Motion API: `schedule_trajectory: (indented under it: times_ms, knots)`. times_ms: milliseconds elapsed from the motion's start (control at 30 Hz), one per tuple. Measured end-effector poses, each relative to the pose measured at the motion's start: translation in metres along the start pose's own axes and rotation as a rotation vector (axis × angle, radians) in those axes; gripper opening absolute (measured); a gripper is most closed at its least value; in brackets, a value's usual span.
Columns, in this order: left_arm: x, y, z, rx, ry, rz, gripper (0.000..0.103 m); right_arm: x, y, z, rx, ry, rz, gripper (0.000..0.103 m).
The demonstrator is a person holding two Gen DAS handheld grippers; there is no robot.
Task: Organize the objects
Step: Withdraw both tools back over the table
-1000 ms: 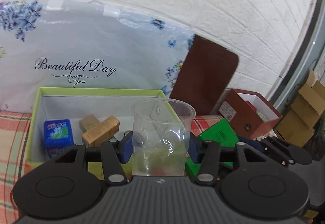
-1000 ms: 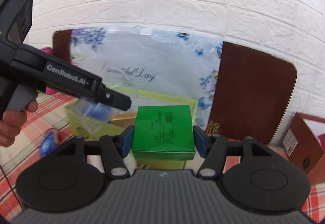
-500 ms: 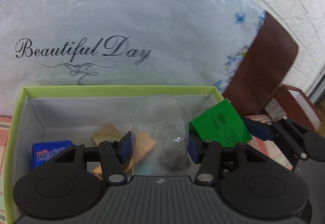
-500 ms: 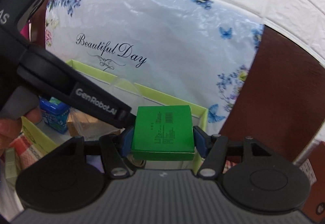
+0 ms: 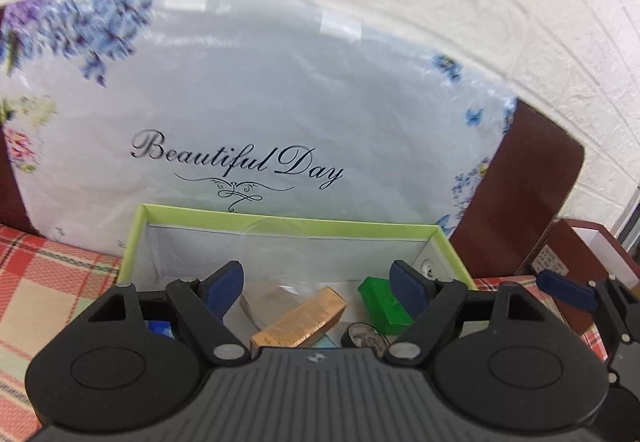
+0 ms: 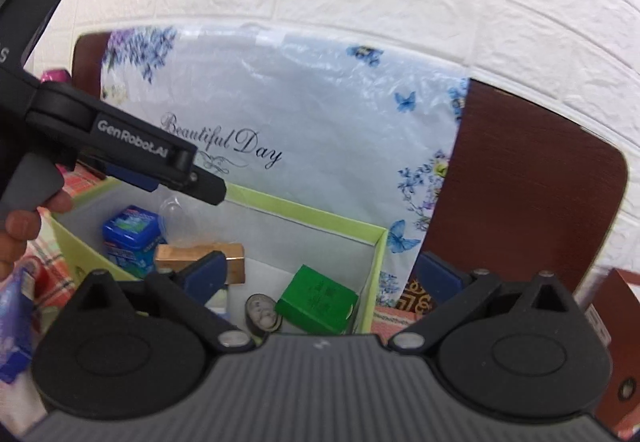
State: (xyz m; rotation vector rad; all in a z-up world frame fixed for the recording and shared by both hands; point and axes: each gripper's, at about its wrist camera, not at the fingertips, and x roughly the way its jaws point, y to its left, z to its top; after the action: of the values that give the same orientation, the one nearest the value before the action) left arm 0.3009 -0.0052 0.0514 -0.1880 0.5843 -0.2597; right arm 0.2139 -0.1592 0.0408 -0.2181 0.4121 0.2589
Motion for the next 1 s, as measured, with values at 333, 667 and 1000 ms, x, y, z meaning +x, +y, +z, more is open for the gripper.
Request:
schedule_trajectory:
  times_ms: [333,667,1000]
  knots:
    - [-0.081,-0.032,-0.054,-0.017,0.01,-0.018,0.087,-0.104,-0.009,-0.022,0.128,-0.021,0.075,0.103]
    - [-0.129,-0.044,-0.115,0.009,0.045,0.017,0.087,-0.162,0.016,-0.076,0.159,0.036,0.104,0.103]
    - [-0.143,-0.025,-0.166,-0.032,0.139,0.085,0.087,-0.184,0.031,-0.122,0.206,0.11,0.111,0.103]
